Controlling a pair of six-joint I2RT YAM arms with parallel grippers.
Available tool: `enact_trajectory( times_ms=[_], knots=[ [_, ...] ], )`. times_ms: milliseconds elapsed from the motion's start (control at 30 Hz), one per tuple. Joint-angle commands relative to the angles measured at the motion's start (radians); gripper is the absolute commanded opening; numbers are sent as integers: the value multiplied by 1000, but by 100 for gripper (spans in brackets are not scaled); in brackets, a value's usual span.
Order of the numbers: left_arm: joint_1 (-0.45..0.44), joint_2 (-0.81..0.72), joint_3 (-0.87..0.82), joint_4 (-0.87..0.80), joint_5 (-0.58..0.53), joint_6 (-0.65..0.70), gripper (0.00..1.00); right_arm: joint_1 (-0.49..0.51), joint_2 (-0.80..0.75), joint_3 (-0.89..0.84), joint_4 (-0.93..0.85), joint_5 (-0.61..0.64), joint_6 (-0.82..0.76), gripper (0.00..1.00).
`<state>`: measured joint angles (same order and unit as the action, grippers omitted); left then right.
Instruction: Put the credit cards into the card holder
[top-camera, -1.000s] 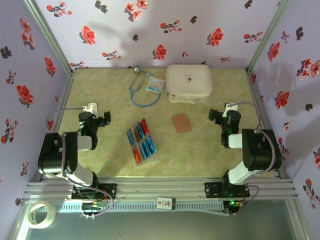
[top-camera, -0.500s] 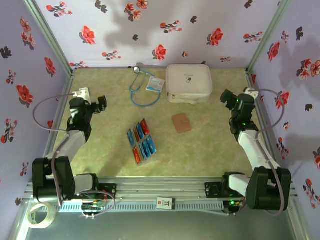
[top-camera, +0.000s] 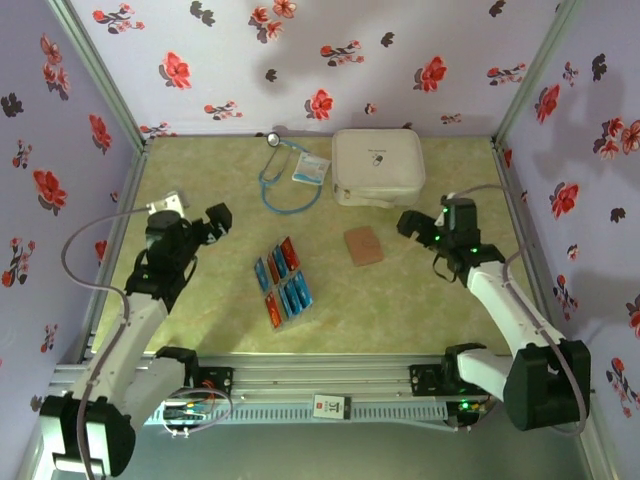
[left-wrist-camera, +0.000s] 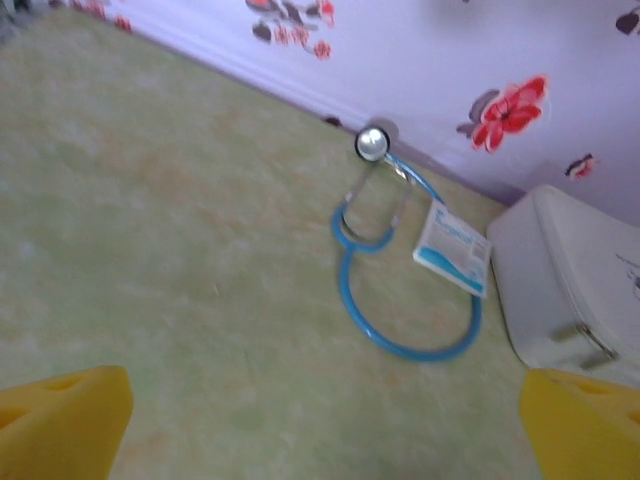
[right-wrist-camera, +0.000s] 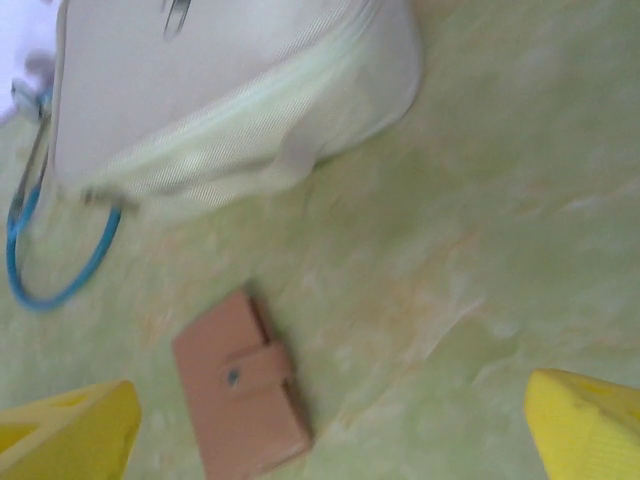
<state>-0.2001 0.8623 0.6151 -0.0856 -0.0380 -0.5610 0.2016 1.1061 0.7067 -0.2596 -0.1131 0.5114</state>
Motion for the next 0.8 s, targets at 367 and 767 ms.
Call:
enact_trajectory(
  times_ms=[367, 767],
  knots=[
    [-167, -138, -216, -230, 50, -284, 100, 593, -46, -91, -100, 195, 87, 94],
    [-300, 29, -149, -422, -40, -314, 100, 689, 61, -80, -46, 227, 106, 94]
  ],
)
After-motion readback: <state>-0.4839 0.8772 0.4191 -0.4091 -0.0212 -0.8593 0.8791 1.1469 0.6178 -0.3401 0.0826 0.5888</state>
